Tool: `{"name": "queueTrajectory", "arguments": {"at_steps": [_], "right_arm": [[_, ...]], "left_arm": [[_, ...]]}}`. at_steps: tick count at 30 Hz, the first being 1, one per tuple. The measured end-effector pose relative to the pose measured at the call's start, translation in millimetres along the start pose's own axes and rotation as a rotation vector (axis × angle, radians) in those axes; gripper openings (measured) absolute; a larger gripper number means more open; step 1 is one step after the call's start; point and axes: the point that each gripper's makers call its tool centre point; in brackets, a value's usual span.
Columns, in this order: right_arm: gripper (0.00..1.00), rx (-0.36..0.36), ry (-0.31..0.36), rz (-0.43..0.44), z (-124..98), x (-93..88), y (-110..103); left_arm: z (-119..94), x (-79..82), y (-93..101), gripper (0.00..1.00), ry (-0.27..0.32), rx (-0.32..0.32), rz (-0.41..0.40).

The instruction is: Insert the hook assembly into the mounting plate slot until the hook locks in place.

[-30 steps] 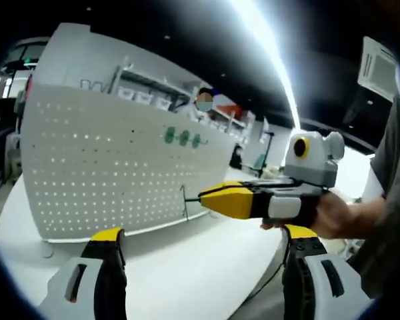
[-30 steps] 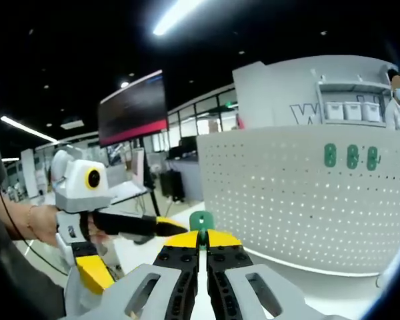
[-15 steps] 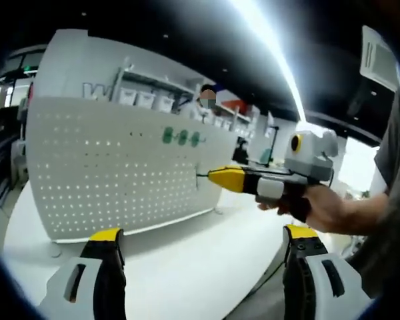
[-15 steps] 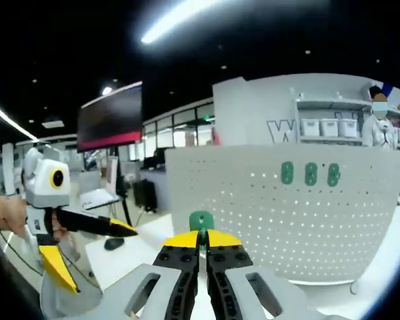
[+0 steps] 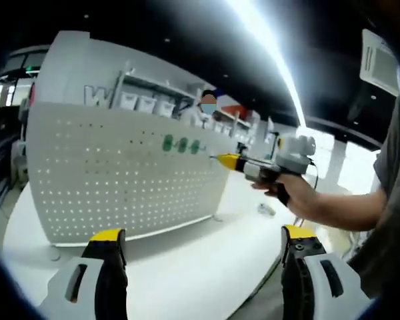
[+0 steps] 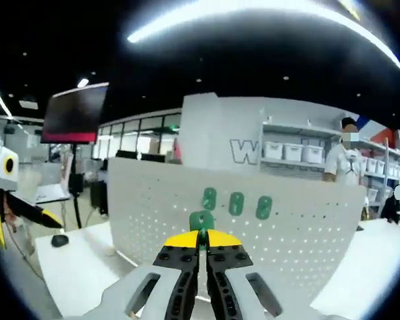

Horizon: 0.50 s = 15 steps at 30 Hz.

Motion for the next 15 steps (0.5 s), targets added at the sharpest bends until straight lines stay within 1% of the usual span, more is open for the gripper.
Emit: {"name": "queueTrajectory", "arguments": {"at_steps": [2,3,9,11,15], "right_arm": [[0.00,-0.028,0.003,0.011,6,0.8,15],[0.00,-0.053,0.005,0.012,9,1.1,24],[0.00,-0.119,0.011,0.023,23,1.3,58],[0.00,-0.136,0.018,0.080,27,1.9,69],[0.00,-0.158,0.017,0.048,38,-0.8,83]], "left_arm": [[0,-0.3,-2.9,0.98,-0.012,0.010,0.017],[-1,-0.4,-3.8,0.98,-0.015,0.011,0.018],[-3,-2.1,-11.6,0.98,-0.017,0.021,-0.003],[-3,-4.8,-14.2,0.98,-0.028,0.029,-0.009],[-4,-4.2,-17.4,1.00,-0.017,0.038,-0.018]]}}
Point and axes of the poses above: the point that each gripper's makers call its tool centre point, and the gripper's own axes: z roughly forward along the fingers, y roughly to its right, x roughly out of its top, and after that the axes turned 9 degrees about -x, right-handed
